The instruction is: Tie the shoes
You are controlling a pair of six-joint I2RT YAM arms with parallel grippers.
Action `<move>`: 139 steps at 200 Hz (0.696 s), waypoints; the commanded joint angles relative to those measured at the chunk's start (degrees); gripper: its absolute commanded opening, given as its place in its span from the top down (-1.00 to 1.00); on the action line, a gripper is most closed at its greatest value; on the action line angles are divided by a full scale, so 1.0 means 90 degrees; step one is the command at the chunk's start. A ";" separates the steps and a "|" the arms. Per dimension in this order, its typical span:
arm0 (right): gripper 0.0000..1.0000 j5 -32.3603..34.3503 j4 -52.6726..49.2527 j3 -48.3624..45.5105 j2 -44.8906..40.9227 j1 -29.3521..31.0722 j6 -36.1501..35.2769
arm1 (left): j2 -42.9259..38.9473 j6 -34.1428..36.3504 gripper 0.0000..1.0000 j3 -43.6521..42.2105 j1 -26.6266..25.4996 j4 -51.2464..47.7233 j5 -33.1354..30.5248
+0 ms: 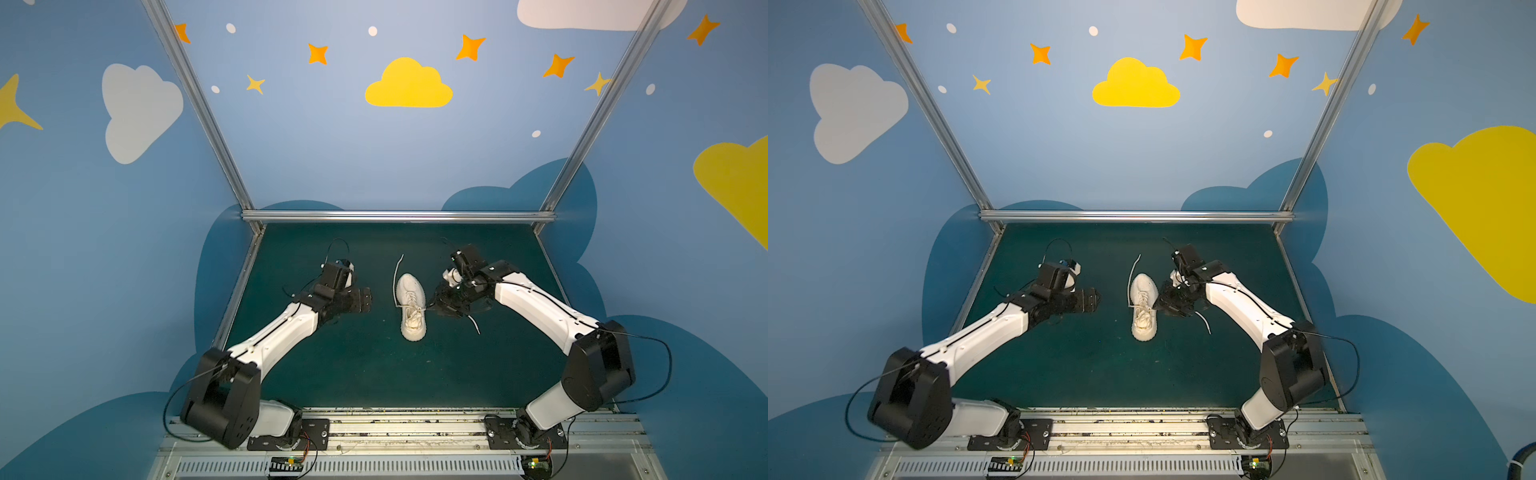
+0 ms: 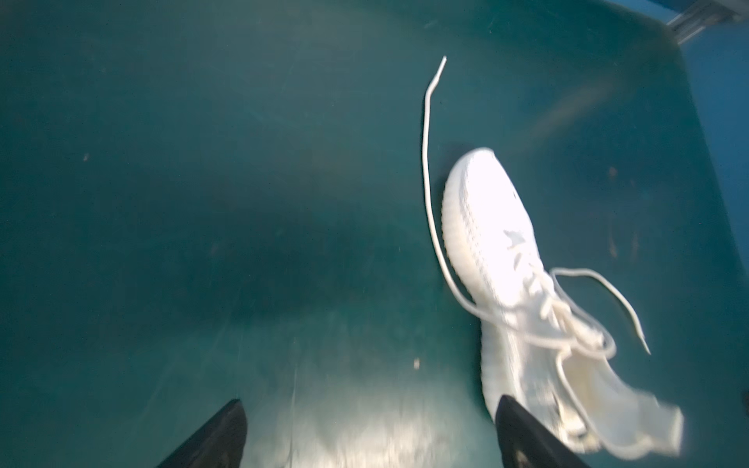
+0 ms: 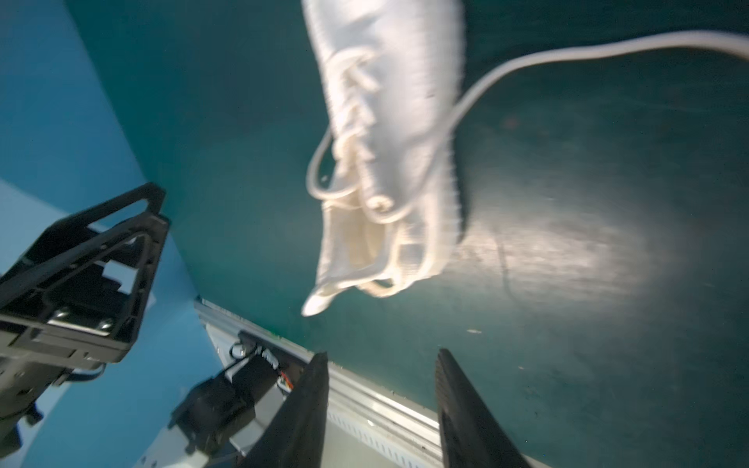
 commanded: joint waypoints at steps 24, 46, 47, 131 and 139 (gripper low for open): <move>0.12 0.0755 -0.0223 -0.0458 -0.0124 -0.0742 0.0807 | 0.1455 0.0106 -0.81 0.1184 -0.0148 -0.0020 0.0034; 0.13 0.0610 -0.0106 -0.0593 -0.0149 -0.0933 0.0758 | 0.2303 0.0229 -0.73 0.1993 -0.0327 -0.0235 -0.0140; 0.13 0.0608 -0.0109 -0.0596 -0.0149 -0.0936 0.0757 | 0.2353 0.0239 -0.72 0.2032 -0.0330 -0.0245 -0.0146; 0.14 0.0669 -0.0320 -0.0704 0.0069 -0.1416 0.0222 | 0.4875 0.0297 -0.31 0.5108 -0.0565 -0.1894 -0.1169; 0.14 0.0614 -0.0316 -0.0707 0.0086 -0.1454 0.0176 | 0.4994 0.0348 -0.28 0.5258 -0.0603 -0.1973 -0.1311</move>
